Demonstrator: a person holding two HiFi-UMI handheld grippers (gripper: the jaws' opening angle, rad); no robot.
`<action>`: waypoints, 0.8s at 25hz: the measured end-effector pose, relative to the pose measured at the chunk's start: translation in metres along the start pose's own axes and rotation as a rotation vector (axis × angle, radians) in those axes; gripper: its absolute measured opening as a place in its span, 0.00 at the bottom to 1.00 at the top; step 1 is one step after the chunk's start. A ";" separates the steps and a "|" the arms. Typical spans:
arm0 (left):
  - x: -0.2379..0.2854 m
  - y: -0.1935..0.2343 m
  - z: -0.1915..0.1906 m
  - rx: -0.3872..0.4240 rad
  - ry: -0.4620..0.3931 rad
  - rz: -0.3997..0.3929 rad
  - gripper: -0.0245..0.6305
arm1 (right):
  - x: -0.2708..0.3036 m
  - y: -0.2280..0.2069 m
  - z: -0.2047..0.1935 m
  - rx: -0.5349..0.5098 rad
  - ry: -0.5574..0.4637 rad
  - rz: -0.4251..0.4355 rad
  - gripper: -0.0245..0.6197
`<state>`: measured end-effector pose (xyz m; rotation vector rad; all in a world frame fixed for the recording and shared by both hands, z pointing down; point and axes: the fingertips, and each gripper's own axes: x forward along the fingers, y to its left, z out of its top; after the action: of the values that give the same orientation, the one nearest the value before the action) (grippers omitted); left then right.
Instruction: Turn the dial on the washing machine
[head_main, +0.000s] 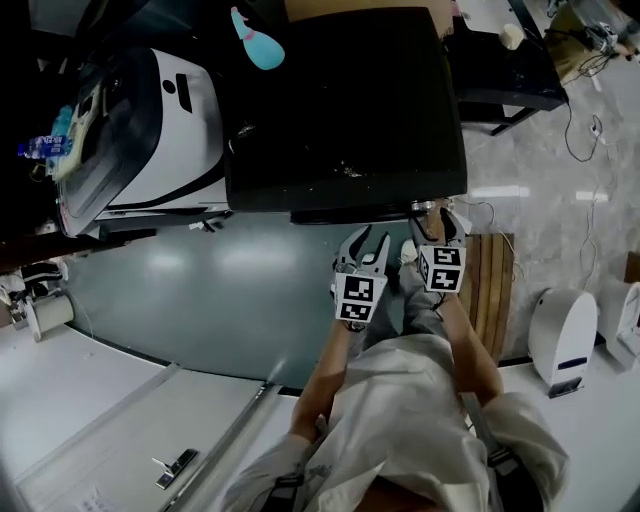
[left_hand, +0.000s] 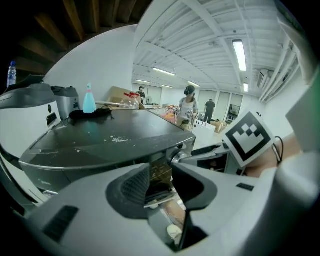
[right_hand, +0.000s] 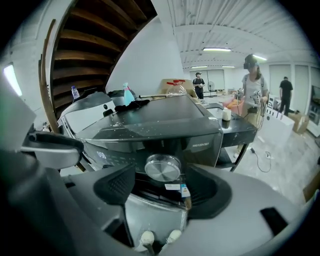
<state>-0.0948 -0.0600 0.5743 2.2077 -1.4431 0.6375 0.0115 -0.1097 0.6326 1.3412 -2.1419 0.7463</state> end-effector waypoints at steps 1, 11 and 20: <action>0.001 0.000 -0.001 0.003 0.000 -0.010 0.26 | 0.002 0.000 -0.002 0.002 -0.002 -0.008 0.53; 0.009 0.008 -0.018 0.006 0.016 -0.043 0.26 | 0.015 -0.003 -0.012 -0.062 -0.011 -0.113 0.52; 0.010 0.011 -0.023 0.017 0.020 -0.064 0.26 | 0.021 -0.002 -0.008 -0.105 -0.027 -0.162 0.49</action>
<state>-0.1053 -0.0579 0.5995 2.2452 -1.3560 0.6503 0.0061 -0.1183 0.6533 1.4549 -2.0341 0.5475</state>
